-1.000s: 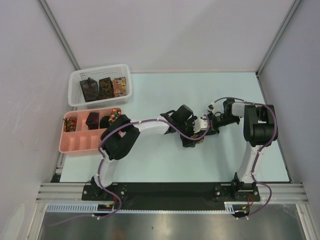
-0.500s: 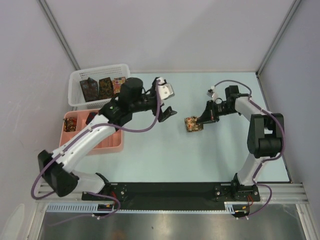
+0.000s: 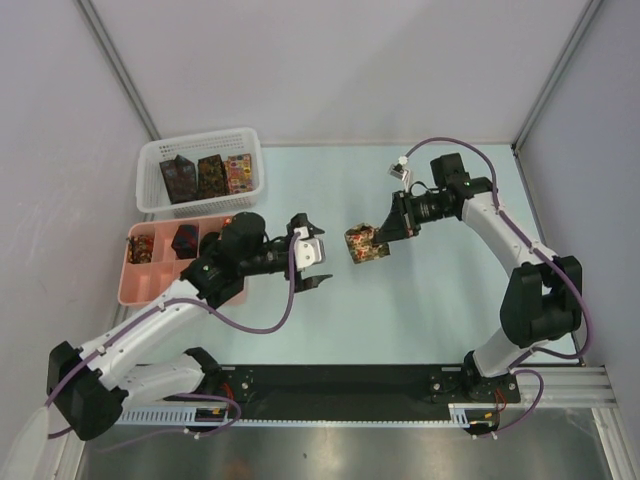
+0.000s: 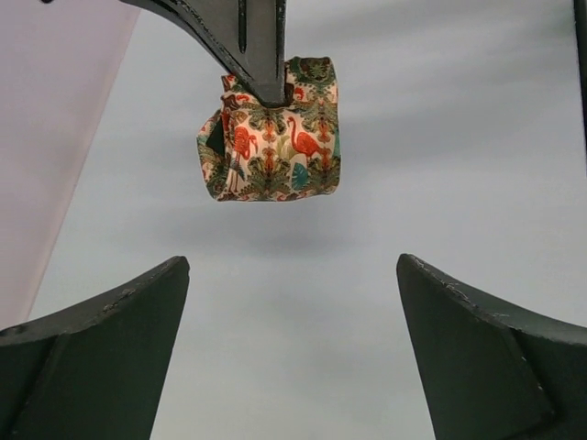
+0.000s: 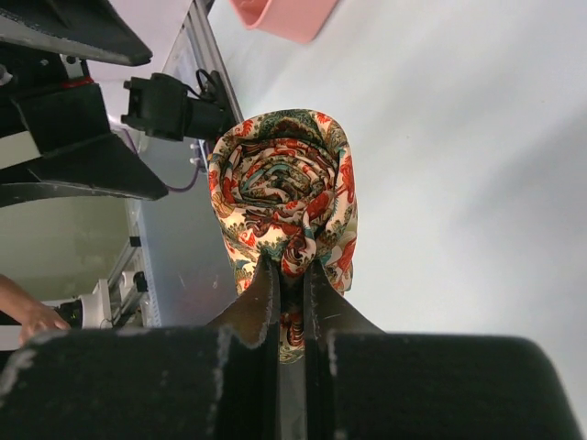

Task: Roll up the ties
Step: Place the tie in the storage box.

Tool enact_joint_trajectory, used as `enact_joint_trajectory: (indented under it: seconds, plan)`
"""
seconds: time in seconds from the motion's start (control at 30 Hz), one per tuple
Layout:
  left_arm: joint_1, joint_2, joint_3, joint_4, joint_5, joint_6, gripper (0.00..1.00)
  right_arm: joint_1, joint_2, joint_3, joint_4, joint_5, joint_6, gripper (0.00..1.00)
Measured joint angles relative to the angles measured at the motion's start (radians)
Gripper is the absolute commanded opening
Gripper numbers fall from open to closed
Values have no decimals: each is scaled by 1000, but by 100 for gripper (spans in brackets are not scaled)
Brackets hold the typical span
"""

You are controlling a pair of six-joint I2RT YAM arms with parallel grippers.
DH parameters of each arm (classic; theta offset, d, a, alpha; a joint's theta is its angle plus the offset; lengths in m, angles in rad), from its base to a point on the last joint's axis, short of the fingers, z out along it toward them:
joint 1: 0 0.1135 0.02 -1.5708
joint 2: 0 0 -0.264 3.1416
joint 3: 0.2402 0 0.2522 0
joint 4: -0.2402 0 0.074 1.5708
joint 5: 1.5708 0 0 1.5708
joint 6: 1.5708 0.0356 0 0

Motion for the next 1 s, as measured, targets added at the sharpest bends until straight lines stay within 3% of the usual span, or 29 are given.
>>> enact_joint_trajectory:
  seconds: [0.43, 1.0]
  plan:
    - [-39, 36, -45, 240, -66, 33, 99, 74, -16, -26, 143, -27, 201, 0]
    - [-71, 114, -60, 337, -96, 14, 99, 136, -16, -22, 231, -27, 322, 0]
